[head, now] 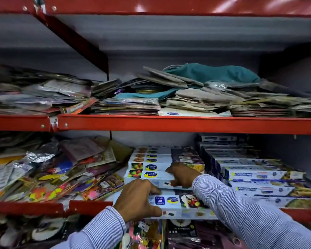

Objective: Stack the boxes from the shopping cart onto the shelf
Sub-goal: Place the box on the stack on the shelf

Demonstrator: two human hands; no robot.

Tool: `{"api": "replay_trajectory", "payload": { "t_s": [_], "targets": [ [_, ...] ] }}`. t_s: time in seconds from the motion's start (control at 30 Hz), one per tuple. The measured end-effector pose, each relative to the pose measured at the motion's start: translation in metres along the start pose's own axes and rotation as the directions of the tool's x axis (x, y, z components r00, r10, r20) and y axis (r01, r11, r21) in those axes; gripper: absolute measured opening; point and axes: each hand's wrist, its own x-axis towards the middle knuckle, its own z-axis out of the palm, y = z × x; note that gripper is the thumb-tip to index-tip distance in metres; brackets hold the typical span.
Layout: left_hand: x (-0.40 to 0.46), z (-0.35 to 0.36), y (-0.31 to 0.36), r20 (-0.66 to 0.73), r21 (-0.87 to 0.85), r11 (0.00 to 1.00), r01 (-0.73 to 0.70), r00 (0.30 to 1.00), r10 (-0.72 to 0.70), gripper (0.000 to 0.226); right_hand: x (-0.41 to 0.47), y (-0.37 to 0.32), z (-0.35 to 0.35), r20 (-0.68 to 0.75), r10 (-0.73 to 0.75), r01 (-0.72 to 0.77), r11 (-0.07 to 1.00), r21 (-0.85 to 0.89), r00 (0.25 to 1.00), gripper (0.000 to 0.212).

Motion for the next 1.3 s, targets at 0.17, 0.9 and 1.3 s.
{"api": "replay_trajectory", "payload": {
  "t_s": [0.17, 0.9, 1.3],
  "targets": [
    [0.003, 0.007, -0.013, 0.020, -0.015, 1.000, 0.011, 1.000, -0.010, 0.067, 0.015, 0.008, 0.018, 0.007, 0.051, -0.051, 0.997, -0.053, 0.999, 0.061],
    [0.023, 0.015, -0.025, -0.012, -0.016, 1.000, 0.015, 1.000, -0.015, 0.064, 0.018, 0.018, 0.031, -0.108, 0.044, -0.027, 0.988, 0.154, 0.993, 0.023],
    [0.071, 0.038, -0.040, -0.073, -0.011, 0.999, 0.034, 0.997, -0.035, 0.057, -0.016, 0.037, 0.011, -0.070, 0.010, 0.008, 0.966, 0.257, 0.997, 0.036]
  ]
}}
